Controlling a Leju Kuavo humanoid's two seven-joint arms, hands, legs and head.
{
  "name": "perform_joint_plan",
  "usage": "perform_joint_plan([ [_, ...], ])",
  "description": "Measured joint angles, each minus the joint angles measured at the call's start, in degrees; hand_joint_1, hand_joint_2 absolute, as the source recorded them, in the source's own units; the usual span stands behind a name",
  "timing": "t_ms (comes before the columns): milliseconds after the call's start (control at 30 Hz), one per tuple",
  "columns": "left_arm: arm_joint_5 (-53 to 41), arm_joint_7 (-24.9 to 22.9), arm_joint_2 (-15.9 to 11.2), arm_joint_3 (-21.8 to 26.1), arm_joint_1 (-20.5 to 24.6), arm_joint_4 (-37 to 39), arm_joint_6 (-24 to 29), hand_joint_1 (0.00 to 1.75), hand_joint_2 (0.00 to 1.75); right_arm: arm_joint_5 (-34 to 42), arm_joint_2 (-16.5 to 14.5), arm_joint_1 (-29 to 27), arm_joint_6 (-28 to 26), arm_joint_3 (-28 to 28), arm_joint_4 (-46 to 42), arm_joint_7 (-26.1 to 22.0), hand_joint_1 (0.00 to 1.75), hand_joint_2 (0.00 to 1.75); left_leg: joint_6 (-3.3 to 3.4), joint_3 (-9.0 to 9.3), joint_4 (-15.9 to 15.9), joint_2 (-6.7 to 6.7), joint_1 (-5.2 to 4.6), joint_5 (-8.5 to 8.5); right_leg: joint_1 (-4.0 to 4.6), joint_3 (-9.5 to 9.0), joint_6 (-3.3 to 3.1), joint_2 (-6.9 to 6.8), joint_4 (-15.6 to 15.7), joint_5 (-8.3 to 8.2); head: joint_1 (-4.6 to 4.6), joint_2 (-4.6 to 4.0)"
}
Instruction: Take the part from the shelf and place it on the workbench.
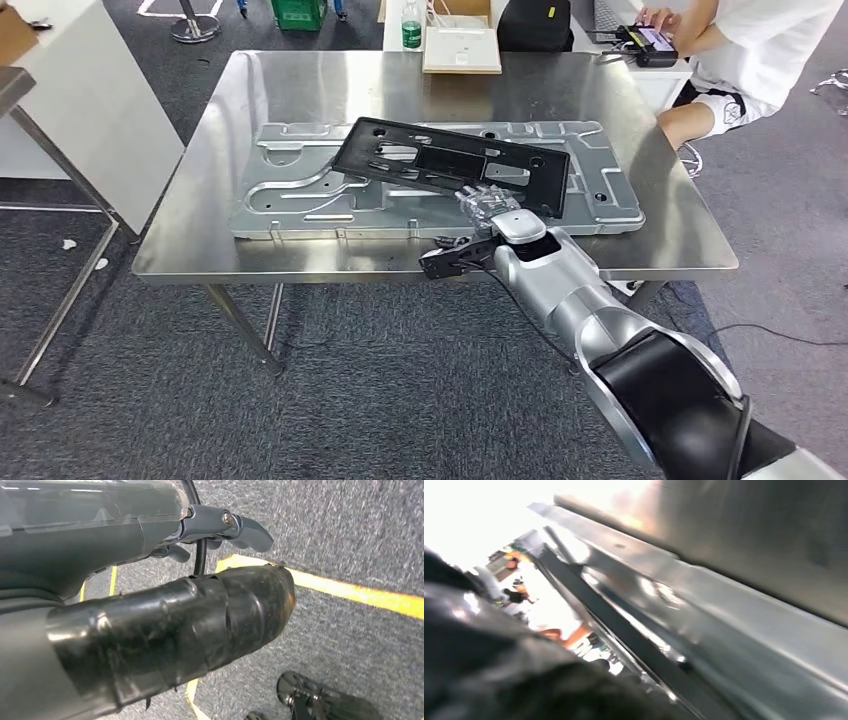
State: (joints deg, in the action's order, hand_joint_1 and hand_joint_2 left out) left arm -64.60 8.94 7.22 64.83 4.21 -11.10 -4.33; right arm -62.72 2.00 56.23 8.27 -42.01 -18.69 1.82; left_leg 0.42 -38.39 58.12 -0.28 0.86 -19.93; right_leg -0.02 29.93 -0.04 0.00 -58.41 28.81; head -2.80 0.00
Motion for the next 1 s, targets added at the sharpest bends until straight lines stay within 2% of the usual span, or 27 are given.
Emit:
perform_joint_plan([
  [33, 0.0, 0.0, 0.0, 0.0, 0.0, 0.0, 0.0, 0.00, 0.00, -0.1, 0.0, 0.0, 0.0, 0.0, 0.0, 0.0, 0.00, 0.00, -0.32, -0.12, 0.0, -0.06, 0.05, 0.04, -0.11, 0.25, -0.38, -0.17, 0.4, -0.55, -0.03, 0.00],
  [67, 0.0, 0.0, 0.0, 0.0, -0.1, 0.0, 0.0, 0.00, 0.00, -0.2, -0.1, 0.1, 0.0, 0.0, 0.0, 0.0, 0.00, 0.00, -0.57, -0.56, 0.6, -0.07, 0.07, -0.92, -0.27, 0.65, -0.86, -0.33, 0.6, -1.25, -0.01, 0.00],
  [100, -0.1, 0.0, 0.0, 0.0, -0.1, 0.0, 0.0, 0.00, 0.00, -0.3, -0.1, 0.1, 0.0, 0.0, 0.0, 0.0, 0.00, 0.00, -0.79, -1.26, 2.3, -0.08, 0.12, -2.97, -0.46, 1.20, -1.33, -0.49, 1.0, -2.07, -0.01, 0.00],
  [133, -0.1, 0.0, 0.0, 0.0, -0.1, 0.0, 0.0, 0.00, 0.00, -0.4, -0.1, 0.1, 0.1, 0.0, 0.0, 0.0, 0.00, 0.00, -0.93, -2.17, 5.1, -0.04, 0.29, -5.89, -0.61, 1.91, -1.65, -0.62, 1.1, -2.85, 0.02, 0.00],
  [167, -0.1, 0.0, 0.0, 0.0, -0.1, 0.0, 0.0, 0.00, 0.00, -0.5, -0.1, 0.1, 0.1, 0.0, 0.0, 0.0, 0.00, 0.00, -1.11, -3.15, 8.7, 0.00, 0.35, -8.87, -0.62, 2.78, -1.86, -0.62, 1.0, -3.56, 0.03, 0.00],
  [200, -0.2, 0.0, 0.0, 0.0, -0.1, 0.0, 0.0, 0.00, 0.00, -0.5, -0.1, 0.0, 0.1, 0.0, 0.0, 0.0, 0.00, 0.00, -1.31, -3.81, 12.3, 0.01, 0.43, -10.94, -0.61, 3.72, -1.88, -0.63, 0.9, -4.24, 0.03, 0.00],
  [233, -0.2, 0.0, 0.0, 0.0, -0.1, 0.0, 0.0, 0.00, 0.00, -0.6, -0.1, -0.1, 0.1, 0.0, 0.0, 0.0, 0.00, 0.00, -1.49, -3.93, 15.0, 0.02, 0.46, -11.65, -0.60, 4.71, -1.80, -0.64, 0.8, -4.93, 0.04, 0.00],
  [267, -0.2, -0.1, -0.1, 0.0, -0.1, 0.0, 0.0, 0.00, 0.00, -0.6, -0.1, -0.1, 0.2, 0.0, 0.0, 0.0, 0.00, 0.00, -1.63, -3.27, 16.1, 0.03, 0.48, -11.08, -0.61, 5.78, -1.66, -0.65, 0.5, -5.56, 0.04, 0.00],
  [300, -0.3, -0.1, -0.1, 0.0, -0.1, 0.0, 0.0, 0.00, 0.00, -0.7, -0.1, -0.1, 0.2, 0.0, 0.0, 0.0, 0.00, 0.00, -1.70, -1.65, 15.3, 0.06, 0.52, -9.68, -0.65, 6.87, -1.46, -0.66, 0.2, -6.14, 0.04, 0.00],
  [333, -0.3, -0.1, -0.1, 0.0, 0.0, 0.0, 0.0, 0.00, 0.00, -0.7, -0.1, -0.1, 0.3, 0.0, 0.0, 0.0, 0.00, 0.00, -1.72, 0.88, 12.7, 0.09, 0.58, -8.33, -0.69, 7.90, -1.22, -0.68, -0.2, -6.65, 0.04, 0.00],
  [400, -0.3, -0.1, -0.1, 0.0, 0.1, 0.0, 0.0, 0.00, 0.00, -0.8, -0.1, 0.0, 0.4, 0.0, 0.0, 0.0, 0.00, 0.00, -1.44, 6.39, 5.4, 0.04, 0.44, -8.56, -0.63, 9.47, -0.56, -0.77, -1.0, -7.47, 0.01, 0.00],
  [433, -0.4, -0.1, -0.1, 0.0, 0.2, 0.0, 0.0, 0.00, 0.00, -0.9, 0.0, 0.0, 0.5, 0.0, 0.0, 0.0, 0.00, 0.00, -1.10, 7.90, 2.7, -0.03, 0.29, -9.31, -0.59, 9.84, -0.17, -0.84, -1.3, -7.90, -0.02, 0.00],
  [467, -0.4, -0.2, -0.2, 0.0, 0.2, 0.0, 0.0, 0.00, 0.00, -1.0, 0.0, 0.1, 0.5, 0.0, 0.0, 0.0, 0.00, 0.00, -0.64, 8.42, 1.4, -0.12, 0.05, -9.91, -0.56, 10.02, 0.24, -0.90, -1.3, -8.42, -0.02, 0.01],
  [533, -0.4, -0.2, -0.2, 0.0, 0.1, 0.0, 0.0, 0.00, 0.00, -1.1, 0.1, 0.2, 0.7, 0.0, 0.0, 0.0, 0.00, 0.00, 0.46, 7.76, 0.8, -0.05, -0.10, -9.00, -0.74, 10.17, 1.01, -0.87, -1.0, -9.33, 0.00, 0.01],
  [567, -0.5, -0.3, -0.2, 0.0, 0.1, 0.0, 0.0, 0.00, 0.00, -1.2, 0.3, 0.2, 0.7, 0.0, 0.0, 0.0, 0.00, 0.00, 1.01, 7.39, 0.7, 0.07, -0.09, -8.30, -0.87, 10.49, 1.32, -0.75, -1.3, -8.72, 0.01, 0.01],
  [600, -0.6, -0.3, -0.2, 0.0, 0.1, 0.0, 0.0, 0.00, 0.00, -1.2, 0.4, 0.1, 0.8, 0.0, 0.1, 0.0, 0.00, 0.00, 1.54, 6.80, 0.5, 0.23, -0.01, -7.49, -0.97, 11.07, 1.55, -0.61, -2.6, -6.80, 0.01, 0.00],
  [633, -0.6, -0.3, -0.2, 0.0, 0.1, 0.0, 0.0, 0.00, 0.00, -1.3, 0.5, 0.1, 0.8, 0.0, 0.1, 0.0, 0.00, 0.00, 1.92, 6.03, 0.4, 0.36, 0.06, -6.65, -1.06, 11.85, 1.72, -0.49, -5.1, -3.87, 0.02, 0.00],
  [700, -0.8, -0.3, -0.2, 0.0, 0.1, 0.0, 0.0, 0.00, 0.00, -1.4, 0.6, 0.1, 0.8, 0.0, 0.1, 0.0, 0.00, 0.00, 2.27, 4.11, 0.4, 0.41, -0.04, -5.07, -1.06, 13.38, 1.95, -0.34, -12.5, 2.11, 0.02, 0.00],
  [733, -0.8, -0.4, -0.2, 0.0, 0.1, 0.0, 0.0, 0.00, 0.00, -1.4, 0.6, 0.0, 0.8, 0.0, 0.2, 0.0, 0.00, 0.00, 2.27, 3.14, 0.4, 0.40, -0.13, -4.35, -1.06, 13.61, 1.98, -0.31, -15.6, 3.36, 0.02, 0.00],
  [767, -0.8, -0.4, -0.2, 0.0, 0.1, 0.0, 0.0, 0.00, 0.00, -1.5, 0.6, -0.1, 0.8, 0.0, 0.2, 0.0, 0.00, 0.00, 2.25, 2.21, 0.4, 0.39, -0.23, -3.65, -1.03, 13.08, 1.91, -0.28, -17.2, 3.22, 0.03, 0.00],
  [800, -0.8, -0.4, -0.2, 0.0, 0.0, 0.0, 0.0, 0.00, 0.00, -1.5, 0.7, -0.1, 0.8, 0.0, 0.3, 0.0, 0.00, 0.00, 2.20, 1.33, 0.5, 0.38, -0.33, -2.98, -0.94, 11.62, 1.71, -0.25, -17.0, 2.06, 0.03, 0.00],
  [833, -0.8, -0.4, -0.2, 0.0, 0.1, 0.0, 0.0, 0.00, 0.00, -1.5, 0.7, -0.2, 0.8, 0.0, 0.3, 0.0, 0.00, 0.00, 2.13, 0.57, 0.5, 0.35, -0.42, -2.33, -0.75, 9.11, 1.33, -0.20, -14.7, 0.66, 0.03, 0.00],
  [867, -0.8, -0.4, -0.1, 0.0, 0.1, 0.0, 0.0, 0.00, 0.00, -1.6, 0.7, -0.1, 0.8, 0.0, 0.3, 0.0, 0.00, 0.00, 2.05, -0.04, 0.5, 0.35, -0.49, -1.71, -0.46, 5.74, 0.75, -0.10, -10.9, 0.00, 0.03, 0.00],
  [900, -0.9, -0.4, 0.0, 0.0, 0.1, 0.0, 0.0, 0.00, 0.00, -1.6, 0.7, 0.1, 0.8, 0.0, 0.3, 0.0, 0.00, 0.00, 1.88, -0.49, 0.5, 0.32, -0.59, -1.15, -0.16, 2.30, 0.15, -0.06, -6.4, 0.22, 0.04, 0.00],
  [933, -0.9, -0.4, 0.0, 0.0, 0.1, 0.0, -0.1, 0.00, 0.00, -1.6, 0.7, 0.3, 0.7, 0.0, 0.2, 0.0, 0.00, 0.00, 1.65, -0.73, 0.5, 0.33, -0.62, -0.57, 0.12, -0.28, -0.27, -0.03, -2.7, 0.86, 0.05, 0.00],
  [967, -0.9, -0.4, 0.1, 0.0, 0.1, 0.0, -0.1, 0.00, 0.00, -1.6, 0.7, 0.4, 0.7, 0.0, 0.2, 0.0, 0.00, 0.00, 1.35, -0.84, 0.3, 0.35, -0.56, -0.01, 0.37, -1.80, -0.59, -0.03, -0.2, 1.54, 0.03, 0.00],
  [1000, -0.9, -0.4, 0.1, 0.0, 0.1, 0.0, -0.1, 0.00, 0.00, -1.6, 0.7, 0.6, 0.7, 0.0, 0.2, 0.0, 0.00, 0.00, 0.97, -0.87, 0.0, 0.35, -0.52, 0.63, 0.52, -2.10, -0.77, -0.11, 0.9, 1.57, 0.03, 0.00],
])
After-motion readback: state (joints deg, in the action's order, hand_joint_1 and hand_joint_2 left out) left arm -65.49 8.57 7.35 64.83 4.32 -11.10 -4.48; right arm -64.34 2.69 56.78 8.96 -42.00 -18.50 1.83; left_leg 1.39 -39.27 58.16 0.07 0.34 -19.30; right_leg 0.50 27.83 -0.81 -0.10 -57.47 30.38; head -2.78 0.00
